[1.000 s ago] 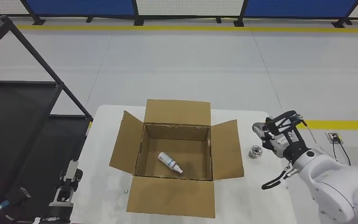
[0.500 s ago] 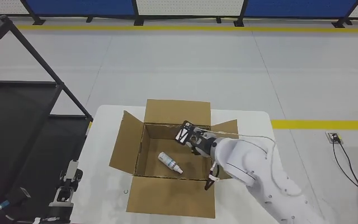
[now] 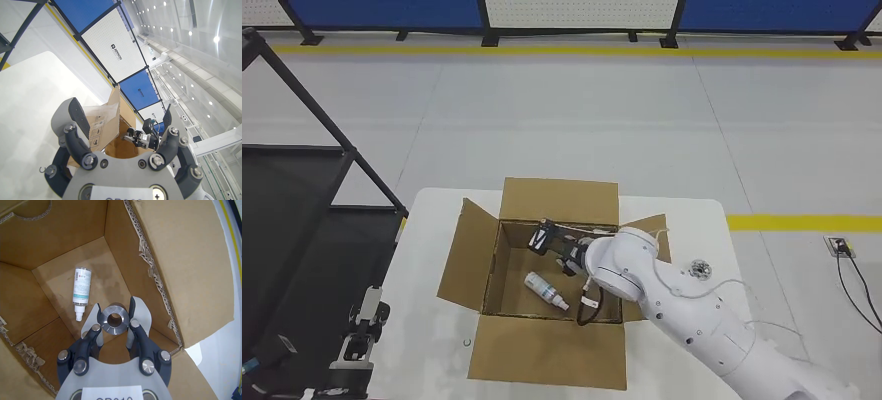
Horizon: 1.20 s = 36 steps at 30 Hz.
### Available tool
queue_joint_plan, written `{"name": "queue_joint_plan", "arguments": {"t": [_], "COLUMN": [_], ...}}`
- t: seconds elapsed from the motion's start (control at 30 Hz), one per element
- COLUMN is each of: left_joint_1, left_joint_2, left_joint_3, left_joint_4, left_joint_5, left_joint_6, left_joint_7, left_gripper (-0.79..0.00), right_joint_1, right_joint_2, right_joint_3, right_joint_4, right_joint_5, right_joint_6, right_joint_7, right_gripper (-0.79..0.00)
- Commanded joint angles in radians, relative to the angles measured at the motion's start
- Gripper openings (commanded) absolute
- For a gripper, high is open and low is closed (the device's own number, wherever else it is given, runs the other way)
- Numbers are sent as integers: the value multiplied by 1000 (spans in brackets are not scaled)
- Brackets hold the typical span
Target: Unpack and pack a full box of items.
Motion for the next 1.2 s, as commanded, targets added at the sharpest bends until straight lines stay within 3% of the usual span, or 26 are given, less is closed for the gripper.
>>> {"name": "queue_joint_plan", "arguments": {"t": [0.0,0.13,0.27,0.63,0.87,0.93,1.07,1.17], "left_joint_1": [0,0,0,0,0,0,0,0], "left_joint_2": [0,0,0,0,0,0,0,0], "left_joint_3": [0,0,0,0,0,0,0,0], "left_joint_4": [0,0,0,0,0,0,0,0], "left_joint_5": [0,0,0,0,0,0,0,0], "left_joint_6": [0,0,0,0,0,0,0,0], "left_joint_7": [0,0,0,0,0,0,0,0], "left_gripper": [0,0,0,0,0,0,0,0], "right_joint_1": [0,-28,-10,111,148,154,163,168], "right_joint_2": [0,-1,-32,-205,-283,-300,-326,-340], "right_joint_3": [0,12,-14,-157,-184,-187,-191,-191], "right_joint_4": [0,16,116,525,693,728,781,806], "right_joint_5": [0,-20,23,145,173,176,175,170], "right_joint_6": [0,49,26,-62,-114,-124,-139,-146], "right_joint_7": [0,-46,-93,-162,-213,-223,-244,-259], "right_gripper": [-785,-785,-785,-785,-782,-591,-459,-317]}}
